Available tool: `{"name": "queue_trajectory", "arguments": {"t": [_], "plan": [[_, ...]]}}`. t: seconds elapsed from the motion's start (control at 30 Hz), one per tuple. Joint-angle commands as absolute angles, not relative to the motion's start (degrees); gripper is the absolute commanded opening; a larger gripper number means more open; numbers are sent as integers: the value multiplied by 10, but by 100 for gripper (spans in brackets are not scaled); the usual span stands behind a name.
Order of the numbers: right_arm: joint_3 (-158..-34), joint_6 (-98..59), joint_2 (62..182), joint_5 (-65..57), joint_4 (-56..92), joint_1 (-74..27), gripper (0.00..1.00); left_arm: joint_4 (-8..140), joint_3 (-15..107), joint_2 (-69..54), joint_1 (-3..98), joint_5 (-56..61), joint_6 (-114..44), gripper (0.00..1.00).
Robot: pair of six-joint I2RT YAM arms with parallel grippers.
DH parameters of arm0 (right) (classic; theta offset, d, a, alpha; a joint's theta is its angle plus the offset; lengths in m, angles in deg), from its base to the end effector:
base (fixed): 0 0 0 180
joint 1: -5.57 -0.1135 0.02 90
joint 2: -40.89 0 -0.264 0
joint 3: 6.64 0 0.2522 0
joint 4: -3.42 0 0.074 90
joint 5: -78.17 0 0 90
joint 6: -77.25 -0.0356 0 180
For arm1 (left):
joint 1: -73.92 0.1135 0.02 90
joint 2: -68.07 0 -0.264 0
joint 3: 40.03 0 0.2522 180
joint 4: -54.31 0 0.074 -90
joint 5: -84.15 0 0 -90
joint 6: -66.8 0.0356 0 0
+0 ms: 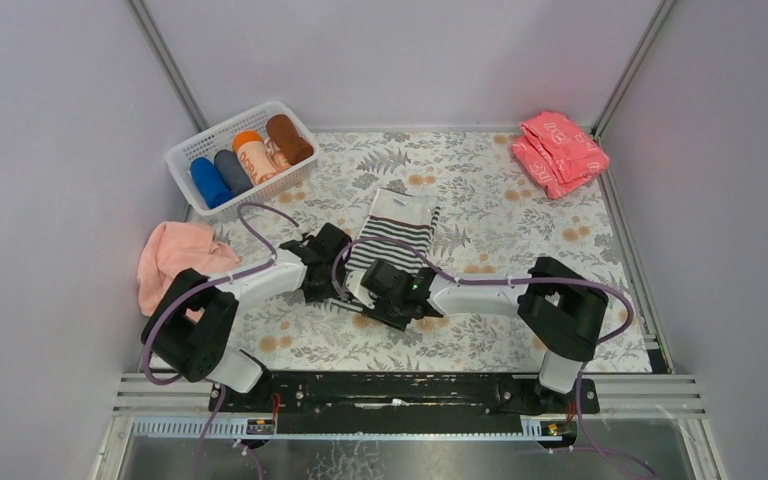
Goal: Roll the towels
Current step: Roll the towel at the center of the board.
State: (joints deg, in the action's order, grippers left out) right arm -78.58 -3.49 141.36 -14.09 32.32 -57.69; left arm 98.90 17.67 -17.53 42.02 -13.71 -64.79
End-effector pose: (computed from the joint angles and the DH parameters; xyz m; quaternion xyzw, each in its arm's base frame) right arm 0.1581 0.3106 0.1603 -0.5632 0.7771 0.1104 0.2584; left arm 0.2195 -0.1309 0.1545 -0.0937 0.9816 -0.0366 0.1622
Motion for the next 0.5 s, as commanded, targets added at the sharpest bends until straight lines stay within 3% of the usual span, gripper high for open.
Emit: {"name": "queue_trajectory", "arguments": {"t": [0.0,0.2,0.47], "plan": [[-798,-24,1476,-161,386,-592,37,1026,158,-214,417,-163,-653,51],[-809,-38,1484,-143,389,-592,15,1037,166,-207,424,-186,-657,50],[-792,-77,1435,-25,328,-573,2,1048,169,-77,465,-195,-678,57]]}}
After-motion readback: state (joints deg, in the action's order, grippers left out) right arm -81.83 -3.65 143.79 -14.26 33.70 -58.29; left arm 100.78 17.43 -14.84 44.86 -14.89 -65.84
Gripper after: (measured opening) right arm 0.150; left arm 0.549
